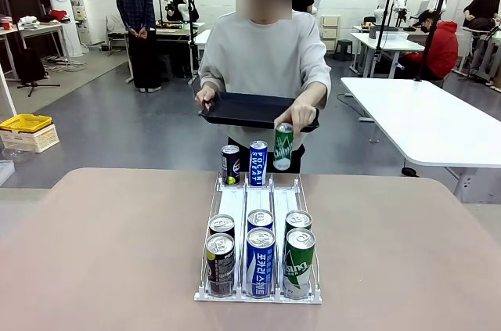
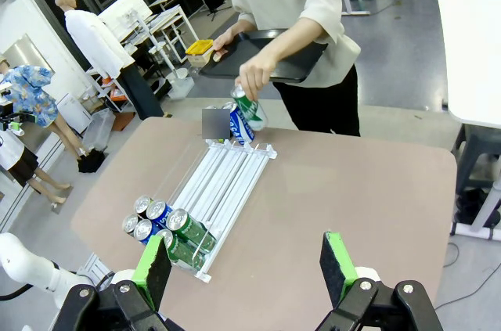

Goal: Retrieve and hand over the desired beverage to the person.
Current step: Pick up a can of the same type that the person held from the Automatic Can Dispenser.

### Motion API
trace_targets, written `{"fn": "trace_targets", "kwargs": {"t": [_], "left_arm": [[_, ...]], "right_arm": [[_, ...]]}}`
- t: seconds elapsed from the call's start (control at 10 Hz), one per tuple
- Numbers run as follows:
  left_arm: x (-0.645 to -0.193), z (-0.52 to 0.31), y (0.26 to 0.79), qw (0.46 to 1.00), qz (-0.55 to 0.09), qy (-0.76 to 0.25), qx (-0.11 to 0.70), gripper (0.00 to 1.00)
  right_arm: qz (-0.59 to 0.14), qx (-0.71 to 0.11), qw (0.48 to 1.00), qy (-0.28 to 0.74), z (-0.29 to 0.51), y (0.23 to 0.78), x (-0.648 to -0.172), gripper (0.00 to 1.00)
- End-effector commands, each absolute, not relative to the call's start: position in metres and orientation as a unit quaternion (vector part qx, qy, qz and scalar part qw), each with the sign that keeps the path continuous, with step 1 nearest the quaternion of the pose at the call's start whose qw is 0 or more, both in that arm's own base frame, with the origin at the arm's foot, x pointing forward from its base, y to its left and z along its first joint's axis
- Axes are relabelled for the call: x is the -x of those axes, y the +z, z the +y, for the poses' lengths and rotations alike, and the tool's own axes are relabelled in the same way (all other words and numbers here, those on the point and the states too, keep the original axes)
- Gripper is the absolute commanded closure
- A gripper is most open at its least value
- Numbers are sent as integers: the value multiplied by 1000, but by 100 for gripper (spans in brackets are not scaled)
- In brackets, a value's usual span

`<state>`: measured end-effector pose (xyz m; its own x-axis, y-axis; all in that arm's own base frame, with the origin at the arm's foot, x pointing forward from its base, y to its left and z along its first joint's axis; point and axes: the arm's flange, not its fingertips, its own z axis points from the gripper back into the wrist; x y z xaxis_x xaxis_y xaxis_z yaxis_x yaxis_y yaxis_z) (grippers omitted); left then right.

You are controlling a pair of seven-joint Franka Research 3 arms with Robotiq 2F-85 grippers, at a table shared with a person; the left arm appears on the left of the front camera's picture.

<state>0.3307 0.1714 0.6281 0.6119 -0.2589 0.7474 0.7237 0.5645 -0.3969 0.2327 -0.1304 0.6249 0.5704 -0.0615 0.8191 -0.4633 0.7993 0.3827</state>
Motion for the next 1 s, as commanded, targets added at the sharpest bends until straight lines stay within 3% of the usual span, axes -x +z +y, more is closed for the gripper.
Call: {"fn": "trace_targets", "kwargs": {"t": [0.0, 0.9], "left_arm": [[-331, 173, 629, 816, -332, -305, 361, 0], [-331, 173, 629, 816, -332, -305, 361, 0]], "right_arm": [[-454, -296, 831, 123, -128, 626, -240, 0], [-454, -296, 831, 123, -128, 626, -240, 0]]}}
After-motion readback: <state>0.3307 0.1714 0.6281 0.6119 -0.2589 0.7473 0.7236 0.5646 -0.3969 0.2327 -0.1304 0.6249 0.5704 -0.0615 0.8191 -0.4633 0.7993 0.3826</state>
